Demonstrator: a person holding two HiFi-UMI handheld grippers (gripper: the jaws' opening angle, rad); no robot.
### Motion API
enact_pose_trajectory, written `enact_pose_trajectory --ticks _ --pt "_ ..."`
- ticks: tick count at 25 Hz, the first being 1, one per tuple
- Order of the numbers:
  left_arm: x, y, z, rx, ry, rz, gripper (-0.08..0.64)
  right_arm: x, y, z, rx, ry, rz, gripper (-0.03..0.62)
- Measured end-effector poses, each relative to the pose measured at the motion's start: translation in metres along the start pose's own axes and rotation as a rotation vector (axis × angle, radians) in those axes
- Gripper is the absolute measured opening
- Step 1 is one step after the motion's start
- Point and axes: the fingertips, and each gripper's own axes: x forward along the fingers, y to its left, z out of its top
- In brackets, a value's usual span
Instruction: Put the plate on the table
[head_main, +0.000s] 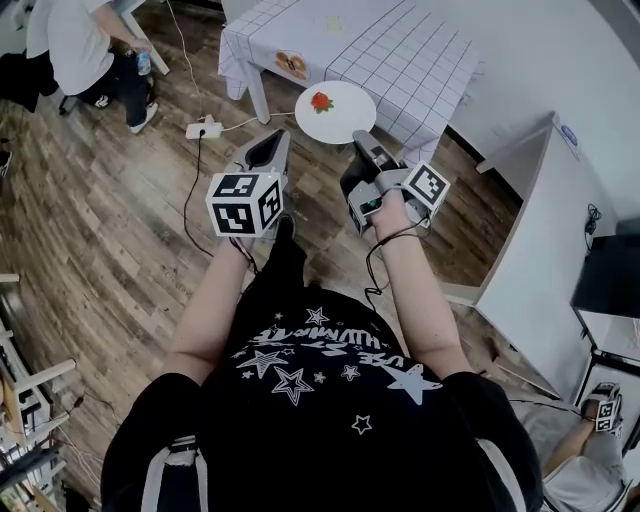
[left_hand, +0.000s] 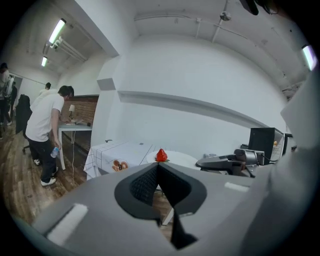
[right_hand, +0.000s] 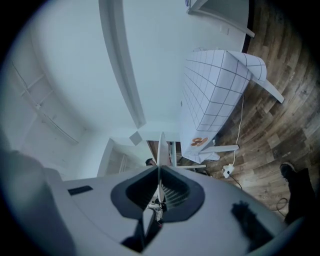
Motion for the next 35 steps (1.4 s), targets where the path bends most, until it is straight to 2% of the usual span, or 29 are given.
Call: enact_pose_trajectory --ticks 6,10,23,32,35 --pt "0.046 0.031 0.024 -0.01 -0.005 -0.006 0.009 0.048 0.002 0.037 0.004 -0.036 -0.001 0.02" --pt "0.086 0.067 0.035 -0.033 0.01 -0.008 0.009 0.094 -0.006 0.06 0.008 -0.045 -0.018 0.021" --pt "0.166 0.168 0.09 -0.041 -0.01 -0.018 0.009 0.223 -0.003 0.085 -0.018 -0.046 -0.025 0.021" --pt "0.204 0.215 0.097 -0.051 0.009 -0.069 0.009 0.276 -0.005 0.092 -0.034 -0.079 -0.024 0.021" --pt "0.2 0.232 0.091 -0.058 -0.002 -0.082 0.009 0.276 -0.01 0.08 -0.048 -0.097 -0.024 0.021"
